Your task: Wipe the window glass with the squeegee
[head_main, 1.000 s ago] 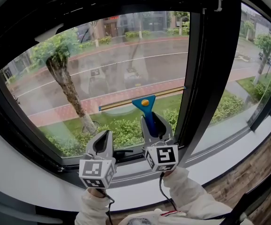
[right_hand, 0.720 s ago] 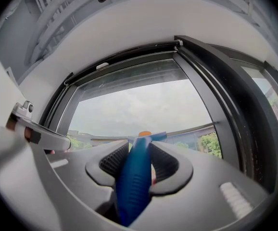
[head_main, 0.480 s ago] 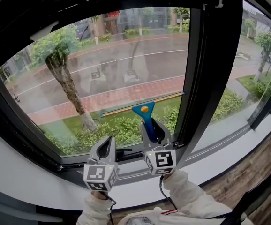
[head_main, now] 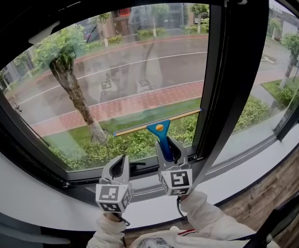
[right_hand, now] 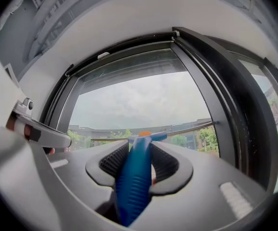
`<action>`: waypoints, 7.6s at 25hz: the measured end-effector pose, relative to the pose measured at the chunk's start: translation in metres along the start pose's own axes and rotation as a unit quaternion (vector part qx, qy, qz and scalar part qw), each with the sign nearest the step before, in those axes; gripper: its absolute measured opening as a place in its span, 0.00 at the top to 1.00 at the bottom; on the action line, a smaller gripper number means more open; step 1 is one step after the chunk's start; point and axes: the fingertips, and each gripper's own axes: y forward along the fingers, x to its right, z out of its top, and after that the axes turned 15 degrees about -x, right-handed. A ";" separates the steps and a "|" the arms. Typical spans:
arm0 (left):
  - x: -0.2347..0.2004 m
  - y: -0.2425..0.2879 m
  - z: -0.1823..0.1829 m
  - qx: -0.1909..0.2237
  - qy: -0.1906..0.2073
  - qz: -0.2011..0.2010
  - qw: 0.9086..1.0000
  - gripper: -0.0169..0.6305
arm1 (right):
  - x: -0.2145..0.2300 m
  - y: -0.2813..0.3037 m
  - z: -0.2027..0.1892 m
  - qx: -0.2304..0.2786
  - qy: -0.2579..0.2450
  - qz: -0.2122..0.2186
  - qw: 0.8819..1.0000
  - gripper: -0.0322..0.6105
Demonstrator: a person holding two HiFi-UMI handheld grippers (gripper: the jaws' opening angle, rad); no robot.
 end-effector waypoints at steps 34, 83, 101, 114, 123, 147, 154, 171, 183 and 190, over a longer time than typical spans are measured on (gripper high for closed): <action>0.010 0.019 -0.054 -0.052 0.000 -0.010 0.999 0.97 | -0.002 0.004 -0.091 -0.074 -0.006 0.001 0.997 0.72; 0.008 0.026 -0.086 -0.091 -0.013 -0.010 0.996 0.97 | -0.002 0.011 -0.205 -0.182 0.054 -0.003 0.982 0.72; 0.010 0.023 -0.090 -0.095 -0.014 -0.001 0.995 0.97 | -0.003 0.013 -0.220 -0.201 0.046 0.000 0.978 0.72; 0.014 0.014 -0.097 -0.099 -0.028 0.020 0.995 0.97 | -0.004 0.004 -0.170 -0.155 0.065 0.007 0.986 0.72; 0.017 -0.002 -0.103 -0.097 -0.040 0.048 0.993 0.97 | -0.009 -0.003 -0.132 -0.133 0.054 0.027 0.989 0.72; -0.175 -0.113 -0.111 -0.015 -0.021 0.077 0.997 0.97 | -0.156 -0.015 -0.048 -0.073 0.020 -0.014 0.997 0.72; -0.228 -0.158 -0.118 -0.007 -0.014 0.053 0.998 0.97 | -0.232 -0.019 -0.043 -0.075 0.023 -0.036 0.996 0.72; -0.255 -0.172 -0.058 0.017 0.010 0.046 0.999 0.97 | -0.295 0.016 0.076 0.018 0.013 0.006 1.000 0.72; -0.262 -0.173 0.025 0.052 0.023 0.056 0.997 0.97 | -0.305 0.044 0.266 0.161 -0.004 0.030 0.987 0.72; -0.266 -0.178 0.048 0.054 0.017 0.053 0.997 0.97 | -0.308 0.059 0.322 0.195 -0.022 0.021 0.980 0.72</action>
